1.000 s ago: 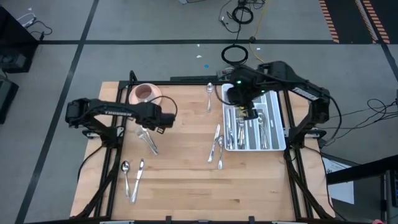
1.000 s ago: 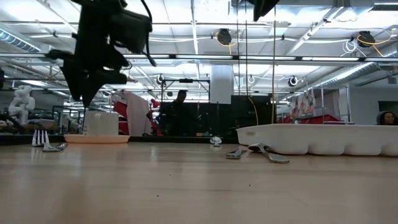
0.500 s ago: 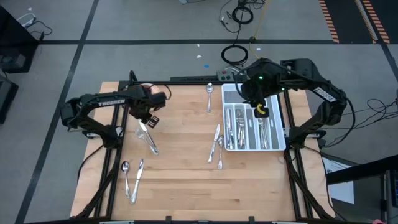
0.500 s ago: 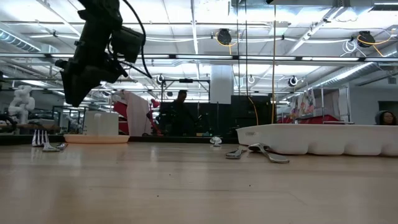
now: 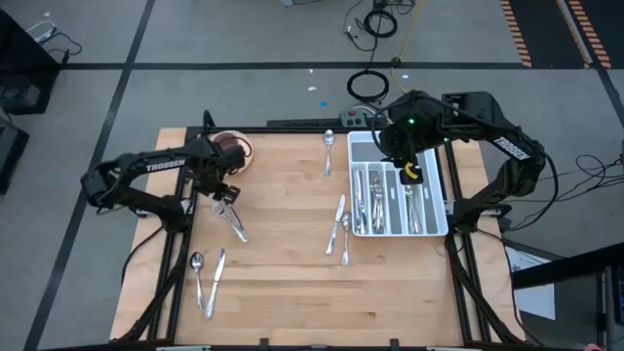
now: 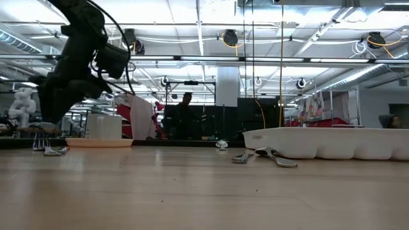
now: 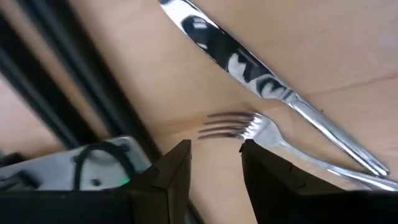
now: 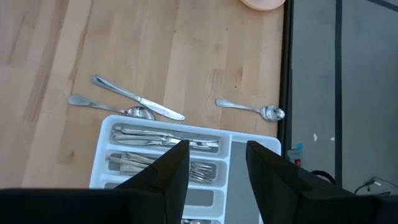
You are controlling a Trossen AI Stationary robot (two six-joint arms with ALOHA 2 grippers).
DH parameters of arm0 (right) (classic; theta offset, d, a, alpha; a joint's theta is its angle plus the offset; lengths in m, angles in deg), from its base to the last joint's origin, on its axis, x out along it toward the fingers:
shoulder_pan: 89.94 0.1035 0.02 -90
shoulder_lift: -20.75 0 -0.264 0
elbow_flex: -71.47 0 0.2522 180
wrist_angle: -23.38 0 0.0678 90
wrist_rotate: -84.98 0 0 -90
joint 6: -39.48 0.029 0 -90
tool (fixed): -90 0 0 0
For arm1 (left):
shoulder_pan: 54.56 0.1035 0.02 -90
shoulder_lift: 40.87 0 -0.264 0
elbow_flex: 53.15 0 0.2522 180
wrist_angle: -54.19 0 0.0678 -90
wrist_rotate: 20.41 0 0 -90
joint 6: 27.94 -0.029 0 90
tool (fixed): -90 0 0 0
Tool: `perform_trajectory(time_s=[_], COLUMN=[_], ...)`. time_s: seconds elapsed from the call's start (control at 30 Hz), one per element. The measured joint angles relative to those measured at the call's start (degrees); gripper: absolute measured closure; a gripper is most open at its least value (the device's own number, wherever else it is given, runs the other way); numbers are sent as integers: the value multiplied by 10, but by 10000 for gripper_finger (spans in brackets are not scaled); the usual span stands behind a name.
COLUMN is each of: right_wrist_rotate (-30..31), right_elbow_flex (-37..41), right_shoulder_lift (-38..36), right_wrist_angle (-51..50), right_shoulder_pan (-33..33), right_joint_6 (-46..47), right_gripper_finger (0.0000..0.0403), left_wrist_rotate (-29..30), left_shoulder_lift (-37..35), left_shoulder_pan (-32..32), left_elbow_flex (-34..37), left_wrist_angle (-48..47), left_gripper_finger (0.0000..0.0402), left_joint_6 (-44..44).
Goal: Sort silverware
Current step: Put the silver fork into the silverware rack
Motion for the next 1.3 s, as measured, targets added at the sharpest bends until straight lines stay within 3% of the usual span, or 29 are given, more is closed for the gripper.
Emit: perform_trajectory(time_s=[0.3,0.73,1.1,1.3], right_wrist_rotate=[0,0,0,0], right_elbow_flex=[0,0,0,0], right_shoulder_lift=[0,0,0,0], right_wrist_angle=[0,1,1,4], right_shoulder_pan=[0,0,0,0], right_joint_6=[13,23,29,32], right_gripper_finger=[252,252,252,252], left_wrist_rotate=[-24,-31,-20,44], left_shoulder_lift=[-12,-12,-35,-58], left_shoulder_pan=[0,0,0,0], left_elbow_flex=[55,82,67,63], left_wrist_angle=[84,82,77,28], left_gripper_finger=[256,256,256,256], left_joint_6=[-16,-44,-12,21])
